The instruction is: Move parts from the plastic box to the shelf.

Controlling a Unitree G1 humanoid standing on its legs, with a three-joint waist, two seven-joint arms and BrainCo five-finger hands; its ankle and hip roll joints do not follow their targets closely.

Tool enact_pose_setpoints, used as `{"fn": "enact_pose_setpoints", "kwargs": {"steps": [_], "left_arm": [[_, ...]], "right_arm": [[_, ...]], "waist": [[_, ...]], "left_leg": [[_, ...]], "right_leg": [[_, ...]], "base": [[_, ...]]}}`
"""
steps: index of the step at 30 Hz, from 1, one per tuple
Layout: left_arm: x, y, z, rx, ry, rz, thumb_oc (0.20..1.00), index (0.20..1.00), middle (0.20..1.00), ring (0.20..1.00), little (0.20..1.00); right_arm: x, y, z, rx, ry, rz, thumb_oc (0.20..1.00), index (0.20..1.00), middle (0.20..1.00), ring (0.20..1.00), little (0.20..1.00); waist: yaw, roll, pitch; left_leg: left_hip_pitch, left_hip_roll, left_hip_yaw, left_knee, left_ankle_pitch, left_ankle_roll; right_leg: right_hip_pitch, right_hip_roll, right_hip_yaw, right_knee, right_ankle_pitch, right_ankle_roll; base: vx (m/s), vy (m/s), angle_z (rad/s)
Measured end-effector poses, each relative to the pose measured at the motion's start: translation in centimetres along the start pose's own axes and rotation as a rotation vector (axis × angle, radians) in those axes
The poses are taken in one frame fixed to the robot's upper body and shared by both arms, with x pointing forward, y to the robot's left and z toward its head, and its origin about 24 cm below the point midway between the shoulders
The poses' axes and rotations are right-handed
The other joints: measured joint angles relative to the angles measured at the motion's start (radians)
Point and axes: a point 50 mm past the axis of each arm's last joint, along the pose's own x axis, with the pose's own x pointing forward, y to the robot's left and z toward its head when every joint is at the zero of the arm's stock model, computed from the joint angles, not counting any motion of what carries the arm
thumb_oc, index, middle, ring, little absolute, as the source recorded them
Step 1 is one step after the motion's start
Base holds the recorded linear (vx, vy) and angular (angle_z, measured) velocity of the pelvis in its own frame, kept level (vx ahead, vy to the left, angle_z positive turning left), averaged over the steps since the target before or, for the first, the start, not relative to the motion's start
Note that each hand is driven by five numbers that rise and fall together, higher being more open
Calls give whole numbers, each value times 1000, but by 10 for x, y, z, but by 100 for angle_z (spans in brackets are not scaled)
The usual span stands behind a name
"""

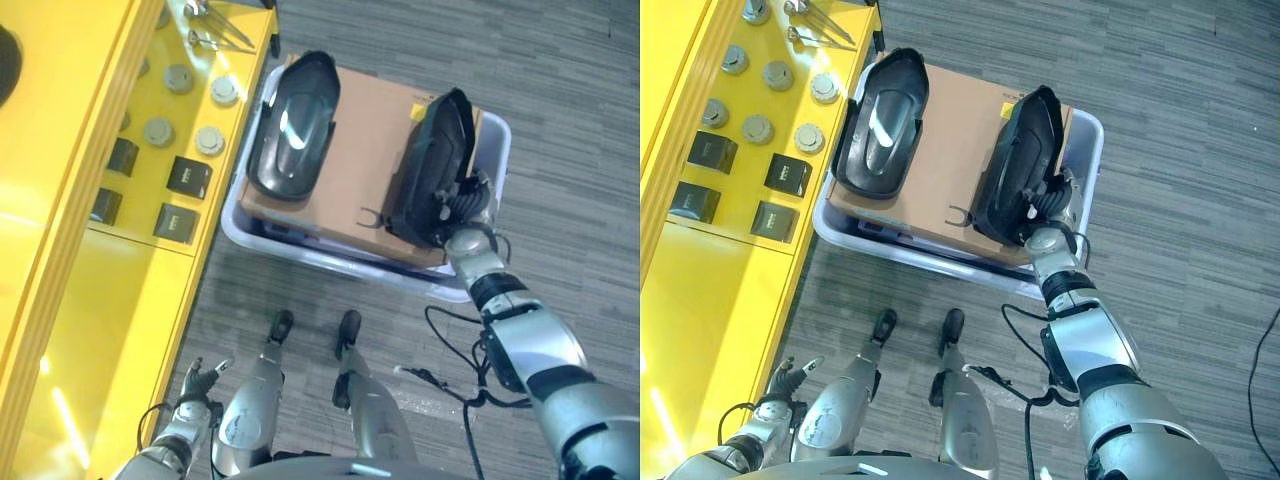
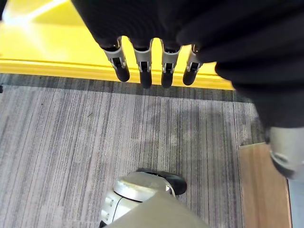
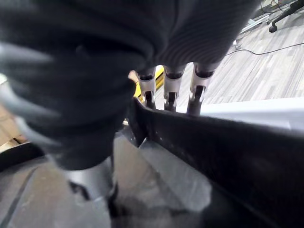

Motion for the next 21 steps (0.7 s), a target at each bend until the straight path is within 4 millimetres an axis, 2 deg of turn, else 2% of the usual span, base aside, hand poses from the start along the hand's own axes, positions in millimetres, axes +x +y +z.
{"fn": "enact_pose_setpoints", "kwargs": {"steps": [10,16,19,21], "left_arm": [[0,2,-3,-16,21,7,1000,1000,1000,1000,1000],[0,2,-3,-18,17,8,1000,1000,1000,1000,1000],[0,8,8,-61,-47,18,1000,1000,1000,1000,1000],[-6,18,34,-97,-232,20,1000,1000,1000,1000,1000]], "right_arm": [[2,-1,-3,34,55,12,200,200,200,200,200],[-3,2,-17,27,82,41,200,200,200,200,200],[-15,-2,-11,0,-65,62,200,200,200,200,200],[-22,-28,-9,-238,-274,49,200,200,200,200,200]], "waist": [[-3,0,0],[-2,0,-1],[-15,2,-3],[-6,16,-8]], "left_leg": [[-10,0,0,10,2,-4],[22,0,0,10,2,-4],[53,2,4,6,2,-4],[98,3,-2,-11,5,-3]], "right_leg": [[-5,1,-3,0,8,-3],[29,1,-5,0,8,-3],[56,1,-2,0,6,-1],[94,-1,-6,0,3,2]], "base": [[0,2,1],[-3,-2,1],[46,-45,-2],[32,-20,-1]]}}
